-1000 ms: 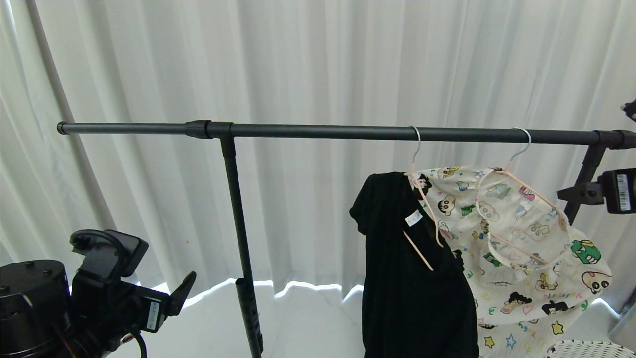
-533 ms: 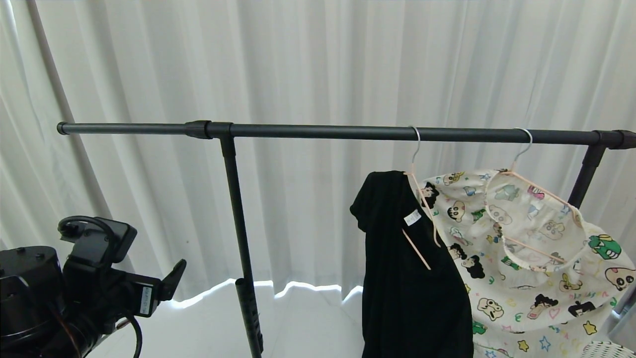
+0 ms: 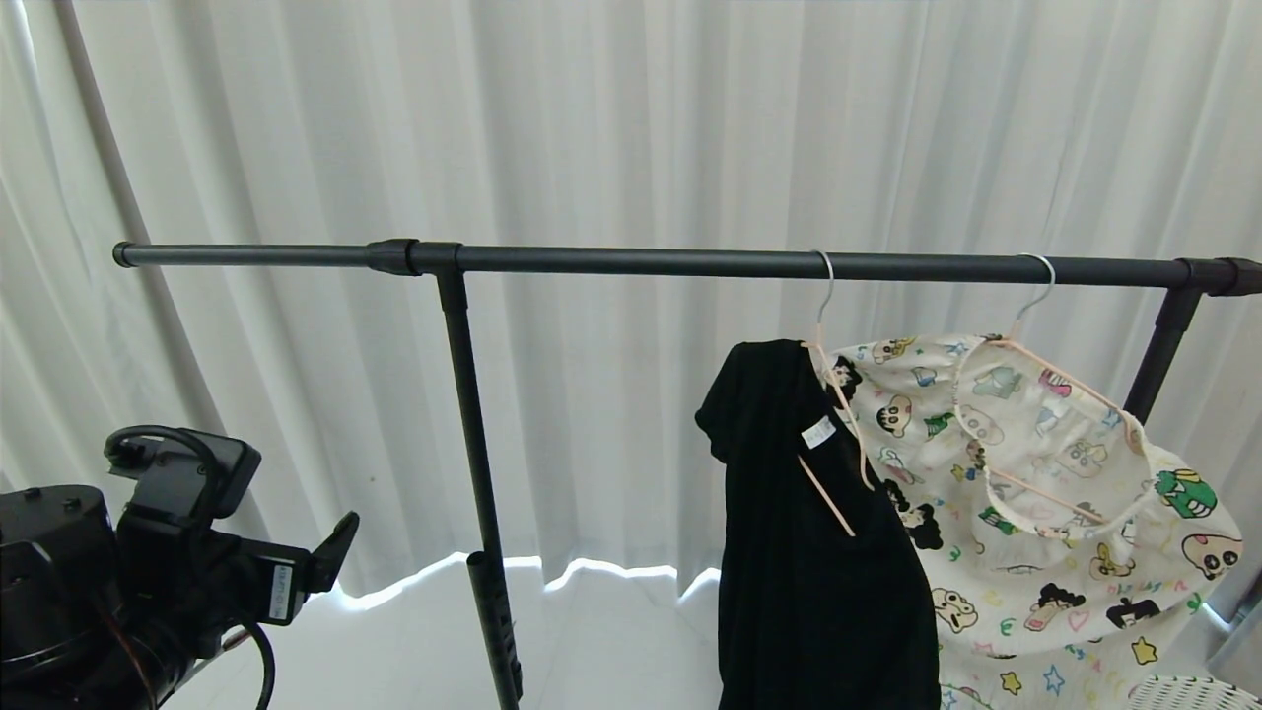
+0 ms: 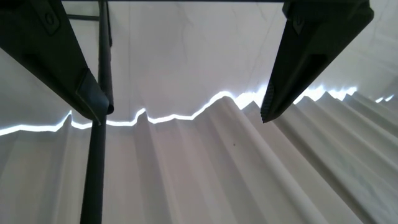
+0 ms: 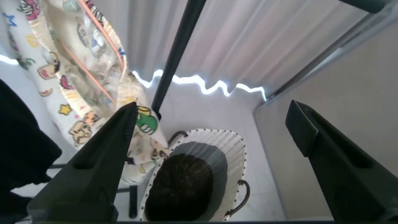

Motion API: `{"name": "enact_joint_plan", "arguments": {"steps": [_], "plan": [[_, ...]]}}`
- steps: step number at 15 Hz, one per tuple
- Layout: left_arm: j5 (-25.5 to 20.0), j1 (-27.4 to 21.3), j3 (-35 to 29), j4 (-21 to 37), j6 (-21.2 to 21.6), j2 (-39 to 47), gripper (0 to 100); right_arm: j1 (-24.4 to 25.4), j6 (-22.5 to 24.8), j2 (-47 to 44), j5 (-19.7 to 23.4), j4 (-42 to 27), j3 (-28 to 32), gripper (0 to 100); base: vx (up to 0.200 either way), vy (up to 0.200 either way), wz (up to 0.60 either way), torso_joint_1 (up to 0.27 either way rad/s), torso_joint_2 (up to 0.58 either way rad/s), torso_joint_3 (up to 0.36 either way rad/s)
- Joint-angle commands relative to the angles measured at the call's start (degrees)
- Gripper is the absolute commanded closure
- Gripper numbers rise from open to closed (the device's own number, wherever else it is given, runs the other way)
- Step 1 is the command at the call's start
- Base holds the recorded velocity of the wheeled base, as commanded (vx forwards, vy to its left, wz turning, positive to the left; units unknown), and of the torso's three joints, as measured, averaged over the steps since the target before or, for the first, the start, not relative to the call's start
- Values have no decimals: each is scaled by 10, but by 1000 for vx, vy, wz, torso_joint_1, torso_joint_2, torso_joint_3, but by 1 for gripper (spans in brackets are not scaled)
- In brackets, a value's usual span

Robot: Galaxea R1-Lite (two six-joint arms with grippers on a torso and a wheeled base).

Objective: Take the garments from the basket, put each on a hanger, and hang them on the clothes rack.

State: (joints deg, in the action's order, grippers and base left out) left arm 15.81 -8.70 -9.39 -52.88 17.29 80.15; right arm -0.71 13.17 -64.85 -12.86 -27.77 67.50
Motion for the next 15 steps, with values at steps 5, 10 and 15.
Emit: {"name": "enact_joint_plan", "arguments": {"steps": [5, 10, 15], "plan": [[0, 3, 1, 0, -1, 2, 0, 0, 0, -1, -1, 0, -2, 0, 0, 0, 0, 0, 0, 0], [1, 5, 2, 0, -1, 3, 0, 0, 0, -5, -1, 0, -3, 0, 0, 0, 0, 0, 0, 0], [19, 11, 4, 0, 2, 4, 0, 0, 1, -3, -1, 29, -30, 0, 0, -120, 0, 0, 0, 0]]}}
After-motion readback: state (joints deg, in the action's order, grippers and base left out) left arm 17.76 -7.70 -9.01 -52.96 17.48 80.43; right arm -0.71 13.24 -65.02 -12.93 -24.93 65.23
